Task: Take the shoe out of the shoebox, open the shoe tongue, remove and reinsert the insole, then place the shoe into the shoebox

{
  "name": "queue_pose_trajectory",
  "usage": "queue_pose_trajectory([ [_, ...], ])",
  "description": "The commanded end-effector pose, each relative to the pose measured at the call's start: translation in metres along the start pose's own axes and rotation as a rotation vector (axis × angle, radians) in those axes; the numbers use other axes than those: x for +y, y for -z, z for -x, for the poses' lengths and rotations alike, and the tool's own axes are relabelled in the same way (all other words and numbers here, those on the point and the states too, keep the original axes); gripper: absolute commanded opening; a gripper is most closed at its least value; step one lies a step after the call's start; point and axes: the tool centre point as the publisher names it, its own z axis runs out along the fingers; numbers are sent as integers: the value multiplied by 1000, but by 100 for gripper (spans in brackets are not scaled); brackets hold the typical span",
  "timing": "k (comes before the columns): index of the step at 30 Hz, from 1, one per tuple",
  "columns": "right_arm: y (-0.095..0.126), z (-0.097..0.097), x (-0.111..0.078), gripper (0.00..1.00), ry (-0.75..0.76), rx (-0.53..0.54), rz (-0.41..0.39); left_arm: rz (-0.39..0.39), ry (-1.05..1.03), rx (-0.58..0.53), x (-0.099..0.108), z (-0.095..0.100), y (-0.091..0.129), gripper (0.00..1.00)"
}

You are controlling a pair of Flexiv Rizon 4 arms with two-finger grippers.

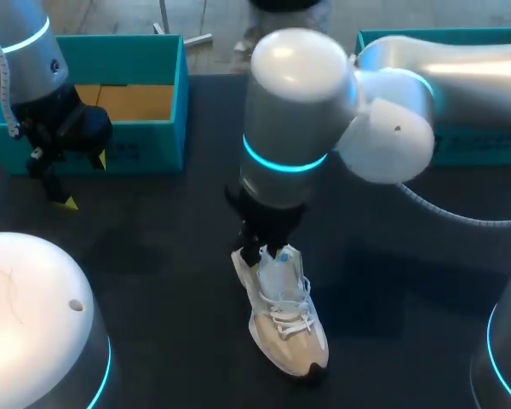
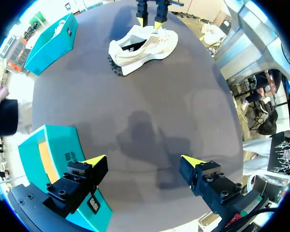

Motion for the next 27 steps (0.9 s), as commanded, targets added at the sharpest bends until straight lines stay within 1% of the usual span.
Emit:
queue_pose_trajectory([
  [1,6,7,9,50,238,64,-66,3,1,0,0,0,0,100],
  [2,7,9,10,76,285,92,-75,3,1,0,0,0,0,100],
  [3,7,10,11,100,350,138,-94,3,1,0,0,0,0,100],
  [5,8,11,12,100,472,242,-85,3,1,0,0,0,0,100],
  [6,10,11,10,100,581,334,-54,3,1,0,0,0,0,100],
  [17,10,11,10,100,581,334,-54,3,1,0,0,0,0,100],
  [18,8,7,16,100,627,312,-70,3,1,0,0,0,0,100],
  [20,6,7,25,100,681,261,-136,3,1,0,0,0,0,100],
  [22,5,11,31,100,721,208,-159,3,1,0,0,0,0,100],
  [24,5,15,37,100,781,173,-156,3,1,0,0,0,0,100],
  [26,7,18,43,100,798,120,-181,3,1,0,0,0,0,100],
  [27,8,19,46,100,813,101,-174,3,1,0,0,0,0,100],
])
